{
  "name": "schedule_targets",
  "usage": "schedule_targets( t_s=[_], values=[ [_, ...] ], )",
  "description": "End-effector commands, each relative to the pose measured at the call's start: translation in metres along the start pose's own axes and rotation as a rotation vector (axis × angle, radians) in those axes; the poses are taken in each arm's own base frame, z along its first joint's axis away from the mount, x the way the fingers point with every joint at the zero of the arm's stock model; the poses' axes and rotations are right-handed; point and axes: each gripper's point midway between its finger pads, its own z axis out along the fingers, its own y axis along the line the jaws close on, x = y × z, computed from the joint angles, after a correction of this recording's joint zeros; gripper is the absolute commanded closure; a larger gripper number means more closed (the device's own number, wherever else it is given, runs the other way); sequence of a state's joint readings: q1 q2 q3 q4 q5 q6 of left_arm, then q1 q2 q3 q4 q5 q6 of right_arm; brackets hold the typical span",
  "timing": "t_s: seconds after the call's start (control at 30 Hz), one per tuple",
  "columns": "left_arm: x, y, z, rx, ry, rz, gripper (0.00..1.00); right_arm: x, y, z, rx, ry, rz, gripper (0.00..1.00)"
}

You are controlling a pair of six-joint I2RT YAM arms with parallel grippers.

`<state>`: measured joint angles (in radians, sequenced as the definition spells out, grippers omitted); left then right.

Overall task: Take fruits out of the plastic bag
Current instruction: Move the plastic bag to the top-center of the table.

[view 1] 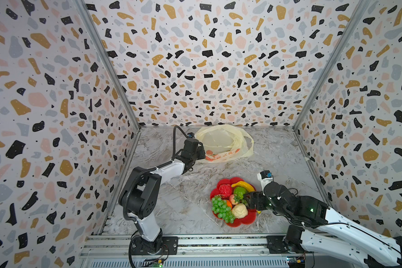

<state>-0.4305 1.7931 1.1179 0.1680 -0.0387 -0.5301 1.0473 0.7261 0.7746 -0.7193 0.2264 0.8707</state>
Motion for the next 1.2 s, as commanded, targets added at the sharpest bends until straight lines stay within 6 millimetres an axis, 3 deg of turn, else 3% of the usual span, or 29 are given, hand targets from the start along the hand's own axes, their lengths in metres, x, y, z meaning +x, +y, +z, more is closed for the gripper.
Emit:
schedule_targets(
  t_s=[0.0, 0.13, 0.27, 0.37, 0.57, 0.73, 1.03, 1.17],
  values=[
    [-0.012, -0.011, 0.023, 0.003, 0.018, 0.040, 0.99, 0.012, -0.009, -0.003, 0.003, 0.029, 0.065, 0.20],
    [-0.021, -0.016, 0.053, -0.013, 0.022, 0.097, 0.97, 0.024, -0.009, 0.001, -0.034, 0.056, 0.095, 0.21],
    [-0.023, -0.010, 0.070, -0.075, 0.063, 0.135, 0.70, 0.031, -0.014, 0.000, -0.028, 0.070, 0.133, 0.25],
    [-0.028, -0.014, 0.067, -0.073, 0.075, 0.156, 0.54, 0.034, -0.019, -0.002, -0.017, 0.071, 0.161, 0.27],
    [-0.043, -0.009, 0.029, -0.129, 0.063, 0.174, 0.32, 0.042, -0.034, -0.007, 0.055, 0.098, 0.219, 0.32],
    [-0.046, 0.000, -0.004, -0.166, 0.056, 0.140, 0.23, 0.056, -0.050, -0.009, 0.115, 0.132, 0.268, 0.35],
    [-0.042, 0.023, -0.051, -0.232, 0.006, 0.091, 0.18, 0.076, -0.061, -0.009, 0.152, 0.194, 0.310, 0.36],
    [-0.039, 0.040, -0.088, -0.257, -0.102, 0.036, 0.18, 0.088, -0.061, -0.003, 0.146, 0.226, 0.335, 0.37]
  ],
)
